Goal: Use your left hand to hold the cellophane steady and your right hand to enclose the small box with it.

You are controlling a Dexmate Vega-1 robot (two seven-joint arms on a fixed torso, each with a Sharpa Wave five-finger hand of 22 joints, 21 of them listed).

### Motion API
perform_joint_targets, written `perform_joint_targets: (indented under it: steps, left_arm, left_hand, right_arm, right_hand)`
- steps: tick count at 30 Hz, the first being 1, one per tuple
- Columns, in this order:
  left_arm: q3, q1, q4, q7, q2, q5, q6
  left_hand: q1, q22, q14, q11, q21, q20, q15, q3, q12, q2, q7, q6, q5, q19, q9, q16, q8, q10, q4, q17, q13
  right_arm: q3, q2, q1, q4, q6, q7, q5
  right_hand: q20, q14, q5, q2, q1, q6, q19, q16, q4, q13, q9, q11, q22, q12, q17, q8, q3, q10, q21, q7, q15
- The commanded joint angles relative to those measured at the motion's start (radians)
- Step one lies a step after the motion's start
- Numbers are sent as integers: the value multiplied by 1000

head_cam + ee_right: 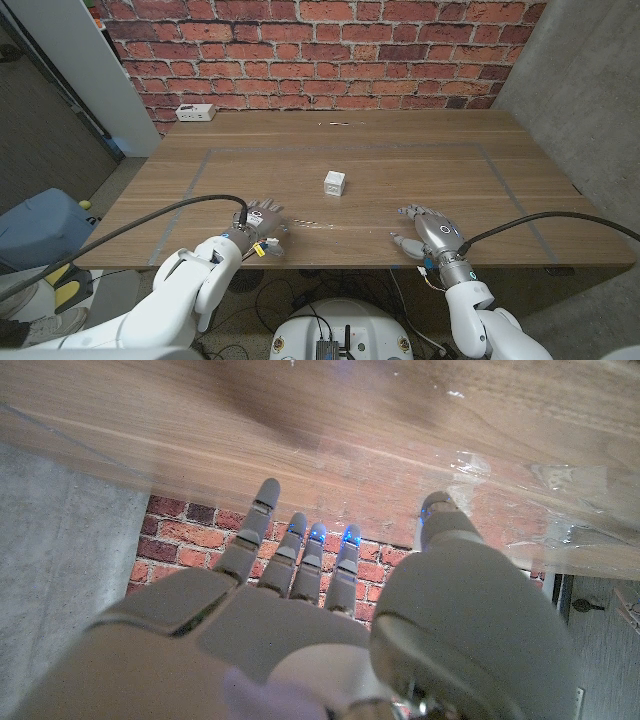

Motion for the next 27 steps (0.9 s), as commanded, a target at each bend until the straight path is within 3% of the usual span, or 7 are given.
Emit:
perform_joint_targets:
  steps: [1, 7, 13, 16, 27]
  left_arm:
    - [-60, 116, 45, -93, -122, 284, -78]
    - [-102, 184, 94, -21, -184, 375, -121]
    - [-150, 223, 115, 20, -221, 350, -177]
    - [-163, 232, 121, 27, -233, 342, -205]
    - [-182, 231, 185, 93, -284, 345, -252]
  left_hand:
    - [21, 1, -5, -6, -3, -5, 0, -5, -4, -2, 3, -20, 6, -2, 4, 1, -11, -9, 3, 1, 0]
    - [49, 0, 16, -12, 3, -14, -15, -8, 1, 4, -1, -31, 2, 14, 6, 10, -22, 7, 5, 0, 1]
    - [77, 0, 39, -21, 8, -18, -31, -10, 8, 9, -16, -4, -4, 35, 7, 14, -18, 28, 6, 0, 1]
    - [88, 0, 40, -20, 7, -16, -30, -13, 8, 11, -31, 6, -6, 36, 8, 13, -17, 31, 6, -1, 1]
    - [168, -1, 81, -46, 14, -29, -62, -14, 19, 39, -35, 112, -27, 75, 14, 17, 12, 84, 6, -2, 1]
  right_arm:
    - [-9, 7, -7, -2, -3, -21, -6]
    - [-12, 12, -12, -1, 1, -31, -6]
    - [-18, 18, -13, -3, -7, -31, -10]
    - [-20, 18, -12, -6, -13, -27, -15]
    - [-26, 21, 6, -6, -20, -10, -20]
  right_hand:
    - [-1, 10, 1, 3, -9, 9, 12, 5, 4, 3, 3, 1, 3, 1, 3, 0, 4, 12, -4, 0, -32]
    - [-1, 13, 1, 7, -11, 10, 13, 7, 5, 3, 3, 0, 3, 0, 3, -1, 6, 13, -6, 0, -33]
    - [-1, 15, 0, 11, -14, 11, 15, 8, 6, 3, 3, 1, 3, -1, 3, -2, 6, 13, -8, -1, -32]
    - [0, 16, 0, 12, -14, 11, 15, 8, 7, 3, 3, 1, 3, -1, 2, -2, 7, 14, -9, -1, -32]
    - [-1, 21, -1, 16, -18, 12, 18, 10, 7, 3, 4, 1, 4, -1, 1, -5, 8, 17, -12, -3, -32]
